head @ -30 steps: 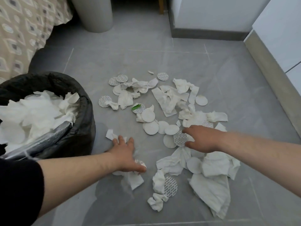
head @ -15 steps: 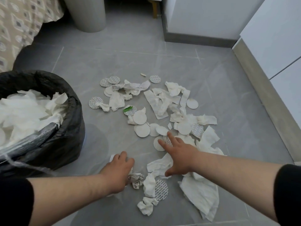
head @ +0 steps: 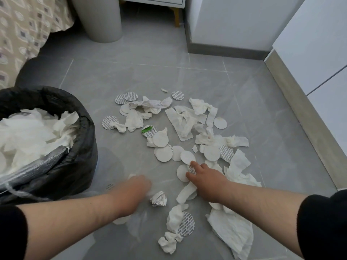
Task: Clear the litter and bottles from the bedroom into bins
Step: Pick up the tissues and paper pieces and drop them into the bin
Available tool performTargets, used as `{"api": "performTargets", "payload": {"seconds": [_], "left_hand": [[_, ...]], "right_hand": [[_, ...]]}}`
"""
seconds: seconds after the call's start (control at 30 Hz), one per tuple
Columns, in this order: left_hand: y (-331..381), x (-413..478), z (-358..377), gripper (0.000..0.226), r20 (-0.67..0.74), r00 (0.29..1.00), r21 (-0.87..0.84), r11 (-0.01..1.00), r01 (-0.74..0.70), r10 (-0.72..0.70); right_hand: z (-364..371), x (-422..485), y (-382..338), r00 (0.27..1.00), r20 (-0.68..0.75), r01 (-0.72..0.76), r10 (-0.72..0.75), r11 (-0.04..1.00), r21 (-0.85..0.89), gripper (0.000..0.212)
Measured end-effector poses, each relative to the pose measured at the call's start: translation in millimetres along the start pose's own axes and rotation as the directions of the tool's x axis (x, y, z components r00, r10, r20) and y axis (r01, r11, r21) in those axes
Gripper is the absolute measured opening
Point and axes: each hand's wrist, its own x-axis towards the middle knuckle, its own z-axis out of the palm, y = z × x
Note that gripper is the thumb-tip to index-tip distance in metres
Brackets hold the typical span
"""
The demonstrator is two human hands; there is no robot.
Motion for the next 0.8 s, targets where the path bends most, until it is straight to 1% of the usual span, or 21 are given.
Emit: {"api": "performTargets", "payload": {"seconds": [0.03,0.13,0.23,0.3,0.4,0.5,0.6,0.67,0.73,0.8], "left_hand": [[-1.4,1.6,-0.8,0.048,0.016,1.0,-0.024,0.999,0.027,-0.026],[-4.5,3.3,-8.2,0.049,0.0,0.998,-0.068,0.996,0.057,-0.057],[-10.7,7.1,-14.3,0.049,-0.001,0.998,-0.095,0.994,0.057,-0.058],[-14.2,10.9,-19.9,0.049,-0.002,0.997,-0.162,0.983,0.081,-0.083],[-13.5,16.8,-38.9,0.041,-0.011,0.989,-0.332,0.933,0.137,-0.149],[-12.9,22.0,-66.5,0.034,-0.045,0.967,-0.545,0.818,0.186,-0.25],[-19.6,28.2,-93.2,0.036,-0.118,0.923,-0.718,0.673,0.176,-0.367],[-27.1,31.0,-108.9,0.036,-0.142,0.88,-0.801,0.575,0.166,-0.453],[-34.5,30.2,-124.4,0.04,-0.128,0.838,-0.874,0.459,0.158,-0.531],[-41.8,25.4,-142.0,0.047,-0.135,0.81,-0.904,0.405,0.135,-0.571]], "right_hand": [[-1.1,0.0,1.5,1.0,-0.008,0.008,-0.008,1.0,-0.011,0.05],[-5.4,-0.7,7.2,0.998,-0.045,0.042,-0.043,0.999,-0.024,0.04],[-12.0,0.7,13.4,0.994,-0.094,0.052,-0.053,0.999,-0.015,0.039],[-17.9,2.8,16.7,0.992,-0.115,0.046,-0.045,0.999,0.005,0.043],[-34.0,2.7,21.7,0.988,-0.154,0.013,0.004,0.994,0.112,0.041],[-56.3,1.4,26.1,0.977,-0.2,-0.025,0.079,0.964,0.263,0.041],[-81.8,-0.5,27.3,0.949,-0.276,-0.04,0.151,0.929,0.369,0.04],[-98.9,-1.5,27.4,0.921,-0.331,-0.045,0.205,0.901,0.432,0.038],[-114.2,-2.8,28.1,0.889,-0.378,-0.04,0.259,0.865,0.5,0.035],[-128.3,-4.4,28.8,0.859,-0.411,-0.031,0.307,0.831,0.556,0.03]]}}
